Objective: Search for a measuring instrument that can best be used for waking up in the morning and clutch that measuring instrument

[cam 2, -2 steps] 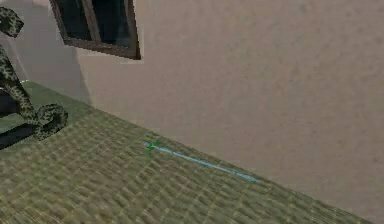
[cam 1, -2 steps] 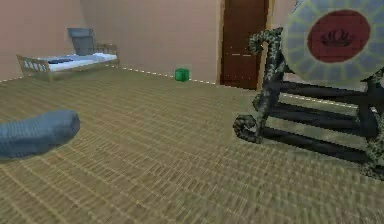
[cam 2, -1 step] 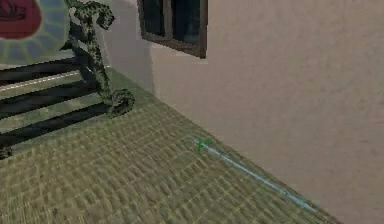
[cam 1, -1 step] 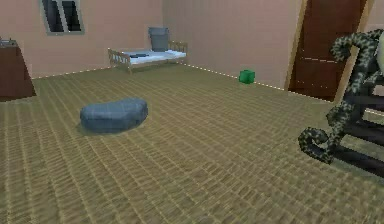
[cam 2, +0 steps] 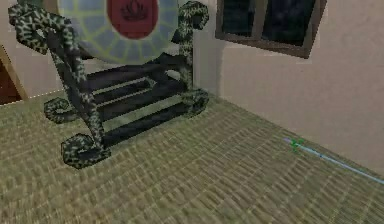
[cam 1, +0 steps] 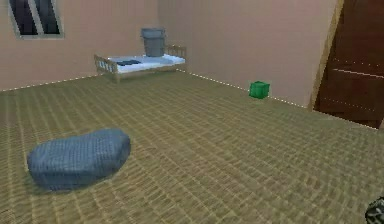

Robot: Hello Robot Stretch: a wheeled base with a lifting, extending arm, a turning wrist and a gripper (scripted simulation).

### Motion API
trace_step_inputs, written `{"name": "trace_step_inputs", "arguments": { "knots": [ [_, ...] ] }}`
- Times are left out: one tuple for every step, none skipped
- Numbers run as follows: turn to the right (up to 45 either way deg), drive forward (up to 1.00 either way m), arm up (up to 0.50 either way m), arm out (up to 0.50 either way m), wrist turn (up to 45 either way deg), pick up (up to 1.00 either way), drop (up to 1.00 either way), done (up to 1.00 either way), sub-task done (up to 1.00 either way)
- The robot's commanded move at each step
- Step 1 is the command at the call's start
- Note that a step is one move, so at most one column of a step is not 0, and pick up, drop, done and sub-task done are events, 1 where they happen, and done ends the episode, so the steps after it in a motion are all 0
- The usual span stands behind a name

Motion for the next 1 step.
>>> {"name": "trace_step_inputs", "arguments": {
  "knots": [
    [0.0,1.0,0.0,0.0,0.0,0.0,0.0,0.0,0.0]
  ]
}}
